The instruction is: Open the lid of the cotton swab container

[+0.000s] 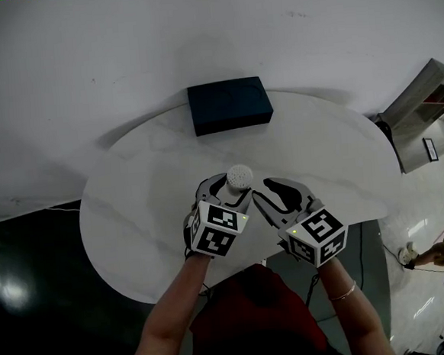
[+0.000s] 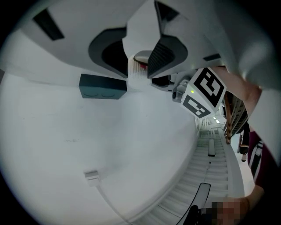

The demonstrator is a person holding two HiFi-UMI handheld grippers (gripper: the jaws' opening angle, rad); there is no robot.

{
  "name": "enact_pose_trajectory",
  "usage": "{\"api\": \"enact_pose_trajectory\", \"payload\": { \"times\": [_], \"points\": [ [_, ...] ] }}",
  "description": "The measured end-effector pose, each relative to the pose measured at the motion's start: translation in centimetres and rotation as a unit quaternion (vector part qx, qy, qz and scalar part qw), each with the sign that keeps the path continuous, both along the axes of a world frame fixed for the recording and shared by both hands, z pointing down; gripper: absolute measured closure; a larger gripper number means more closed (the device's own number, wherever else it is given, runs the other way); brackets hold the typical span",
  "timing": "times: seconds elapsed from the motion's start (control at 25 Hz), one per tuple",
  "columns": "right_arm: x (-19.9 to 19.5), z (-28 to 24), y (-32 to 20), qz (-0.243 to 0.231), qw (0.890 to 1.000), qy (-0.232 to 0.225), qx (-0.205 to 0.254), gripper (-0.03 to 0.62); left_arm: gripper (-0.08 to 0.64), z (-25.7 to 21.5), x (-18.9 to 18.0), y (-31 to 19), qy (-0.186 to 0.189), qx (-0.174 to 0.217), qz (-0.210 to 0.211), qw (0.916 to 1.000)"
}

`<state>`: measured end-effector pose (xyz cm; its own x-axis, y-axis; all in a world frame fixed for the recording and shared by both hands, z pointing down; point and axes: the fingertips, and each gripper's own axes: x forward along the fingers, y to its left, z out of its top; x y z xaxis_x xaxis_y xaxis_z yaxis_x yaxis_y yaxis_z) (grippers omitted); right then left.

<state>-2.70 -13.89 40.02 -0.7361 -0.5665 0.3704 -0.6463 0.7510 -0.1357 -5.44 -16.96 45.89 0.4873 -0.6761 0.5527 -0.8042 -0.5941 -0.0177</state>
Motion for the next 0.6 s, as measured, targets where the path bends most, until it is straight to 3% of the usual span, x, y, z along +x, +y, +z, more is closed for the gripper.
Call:
{"api": "enact_pose_trajectory", "payload": {
  "times": [0.6],
  "points": [
    [1.2, 0.3, 1.8, -0.021, 0.999, 0.039, -0.013, 0.364, 0.298, -0.4, 3.6, 2.8, -0.017, 0.002, 0.063, 0.9978]
  ]
}}
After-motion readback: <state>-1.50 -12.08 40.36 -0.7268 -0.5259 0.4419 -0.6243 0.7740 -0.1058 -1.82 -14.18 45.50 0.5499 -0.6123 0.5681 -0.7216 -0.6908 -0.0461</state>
